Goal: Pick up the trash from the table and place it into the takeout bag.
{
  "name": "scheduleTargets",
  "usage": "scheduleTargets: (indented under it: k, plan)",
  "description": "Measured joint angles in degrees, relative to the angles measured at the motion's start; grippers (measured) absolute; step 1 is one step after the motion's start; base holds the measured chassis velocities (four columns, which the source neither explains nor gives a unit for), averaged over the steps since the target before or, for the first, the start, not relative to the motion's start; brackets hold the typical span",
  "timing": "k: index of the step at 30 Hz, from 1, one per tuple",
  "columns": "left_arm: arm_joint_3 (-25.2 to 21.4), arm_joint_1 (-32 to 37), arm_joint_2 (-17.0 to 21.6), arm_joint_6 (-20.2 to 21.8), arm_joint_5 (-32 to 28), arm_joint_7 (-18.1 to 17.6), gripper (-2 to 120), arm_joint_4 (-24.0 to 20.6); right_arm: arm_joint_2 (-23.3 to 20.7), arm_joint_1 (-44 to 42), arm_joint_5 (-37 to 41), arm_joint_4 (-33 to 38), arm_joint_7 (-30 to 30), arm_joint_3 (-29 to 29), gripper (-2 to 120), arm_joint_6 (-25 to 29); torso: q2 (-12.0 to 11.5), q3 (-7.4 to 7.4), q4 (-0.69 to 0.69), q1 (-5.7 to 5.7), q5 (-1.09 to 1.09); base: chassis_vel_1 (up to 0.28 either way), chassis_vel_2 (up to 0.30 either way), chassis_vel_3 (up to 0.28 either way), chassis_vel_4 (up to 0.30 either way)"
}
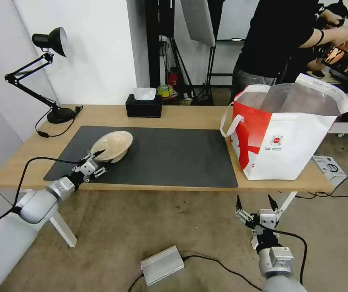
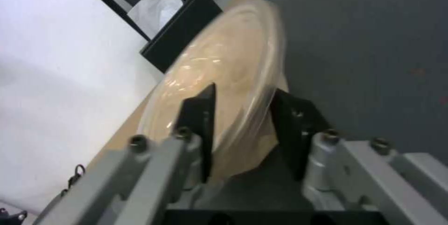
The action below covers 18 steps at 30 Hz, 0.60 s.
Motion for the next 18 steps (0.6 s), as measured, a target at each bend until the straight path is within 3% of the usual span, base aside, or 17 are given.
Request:
scheduleTargets:
  k: [7, 18]
  plan:
    - [-2.0, 2.3, -0.1, -0.3, -0.6, 1.5, 1, -0.5, 0.1, 0.0, -0.1, 0.0, 0.0, 0.0, 100, 0.0, 0.0, 0.0, 0.0, 0.0, 0.0, 0.0, 0.0, 0.0, 0.0]
    - [-3.5, 3.6, -0.1, -0.4, -0.9, 2.0, 0, -1.3, 0.1, 0.0, -0.2, 0.1, 0.0, -0.1, 100, 0.0, 0.0, 0.0, 0.0, 0.0, -0.01, 0.0, 0.0, 0.0, 0.0]
